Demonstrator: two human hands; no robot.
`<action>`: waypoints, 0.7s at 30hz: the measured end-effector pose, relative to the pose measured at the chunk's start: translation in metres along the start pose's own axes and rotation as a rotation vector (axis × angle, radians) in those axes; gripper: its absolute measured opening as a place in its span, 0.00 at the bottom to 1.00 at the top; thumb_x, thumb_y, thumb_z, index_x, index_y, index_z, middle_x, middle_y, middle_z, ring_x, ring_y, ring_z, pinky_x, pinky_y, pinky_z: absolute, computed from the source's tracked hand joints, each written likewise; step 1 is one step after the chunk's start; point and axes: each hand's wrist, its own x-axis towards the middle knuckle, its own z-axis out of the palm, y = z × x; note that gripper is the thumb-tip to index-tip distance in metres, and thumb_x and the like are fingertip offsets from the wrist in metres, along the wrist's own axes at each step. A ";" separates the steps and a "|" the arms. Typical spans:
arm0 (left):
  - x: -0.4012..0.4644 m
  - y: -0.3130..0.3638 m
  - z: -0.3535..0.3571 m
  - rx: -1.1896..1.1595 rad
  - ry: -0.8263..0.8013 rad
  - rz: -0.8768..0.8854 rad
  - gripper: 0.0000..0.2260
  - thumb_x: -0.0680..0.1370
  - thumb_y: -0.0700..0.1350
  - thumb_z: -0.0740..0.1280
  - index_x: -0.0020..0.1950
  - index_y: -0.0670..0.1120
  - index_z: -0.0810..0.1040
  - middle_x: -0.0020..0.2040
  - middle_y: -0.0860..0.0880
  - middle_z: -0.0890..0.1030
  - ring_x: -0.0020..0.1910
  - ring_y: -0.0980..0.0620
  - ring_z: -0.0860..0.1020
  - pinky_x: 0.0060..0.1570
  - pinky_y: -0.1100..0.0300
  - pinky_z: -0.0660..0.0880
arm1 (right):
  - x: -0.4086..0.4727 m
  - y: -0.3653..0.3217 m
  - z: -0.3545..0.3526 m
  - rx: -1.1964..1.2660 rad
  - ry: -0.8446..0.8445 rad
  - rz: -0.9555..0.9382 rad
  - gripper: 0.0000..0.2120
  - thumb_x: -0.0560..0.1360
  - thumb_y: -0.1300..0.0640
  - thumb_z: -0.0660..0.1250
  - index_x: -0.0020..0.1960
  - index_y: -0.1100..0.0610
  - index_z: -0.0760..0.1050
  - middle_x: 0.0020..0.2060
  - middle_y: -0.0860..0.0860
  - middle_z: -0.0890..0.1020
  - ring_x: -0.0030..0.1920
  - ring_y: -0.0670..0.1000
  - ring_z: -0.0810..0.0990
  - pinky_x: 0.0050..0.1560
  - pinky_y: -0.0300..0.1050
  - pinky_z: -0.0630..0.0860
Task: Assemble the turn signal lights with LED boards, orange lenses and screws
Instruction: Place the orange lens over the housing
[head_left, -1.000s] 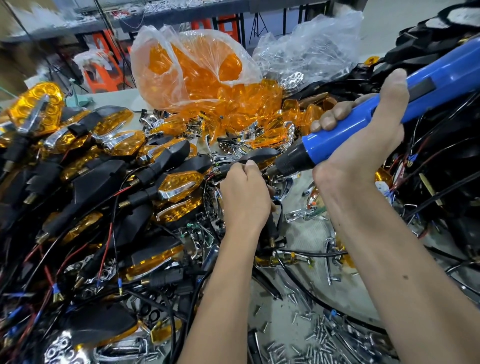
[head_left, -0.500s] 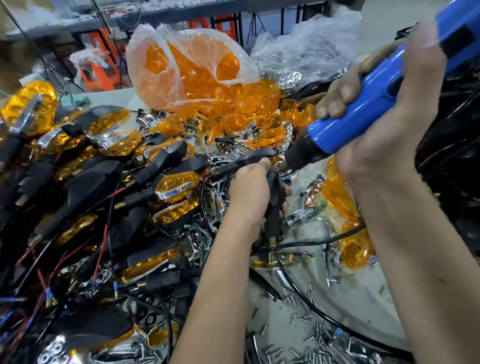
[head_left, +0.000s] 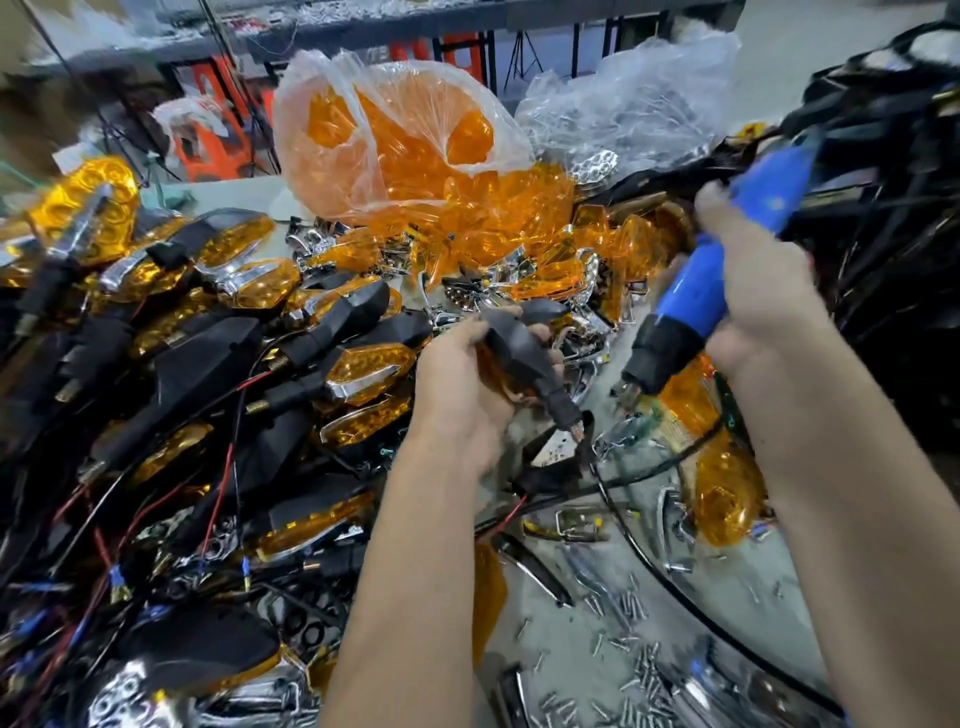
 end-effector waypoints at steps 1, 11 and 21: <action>-0.001 0.001 -0.002 -0.003 -0.017 0.011 0.13 0.87 0.43 0.53 0.60 0.38 0.74 0.46 0.39 0.83 0.41 0.43 0.82 0.43 0.50 0.82 | 0.001 0.003 0.000 -0.051 -0.002 0.035 0.18 0.77 0.55 0.75 0.57 0.60 0.69 0.36 0.54 0.75 0.29 0.52 0.77 0.33 0.49 0.79; 0.003 -0.006 -0.006 0.253 0.077 0.106 0.19 0.68 0.54 0.79 0.53 0.48 0.79 0.49 0.46 0.86 0.47 0.47 0.82 0.43 0.52 0.82 | -0.010 0.013 0.004 -0.734 -0.261 0.058 0.30 0.77 0.49 0.76 0.72 0.60 0.69 0.66 0.55 0.76 0.59 0.59 0.81 0.63 0.58 0.77; 0.003 -0.016 0.005 0.273 0.242 0.323 0.30 0.65 0.70 0.77 0.44 0.48 0.69 0.44 0.46 0.71 0.43 0.45 0.70 0.47 0.46 0.72 | -0.045 -0.011 0.024 -1.251 -0.735 -0.453 0.25 0.69 0.34 0.76 0.59 0.50 0.84 0.42 0.51 0.82 0.42 0.50 0.80 0.48 0.49 0.79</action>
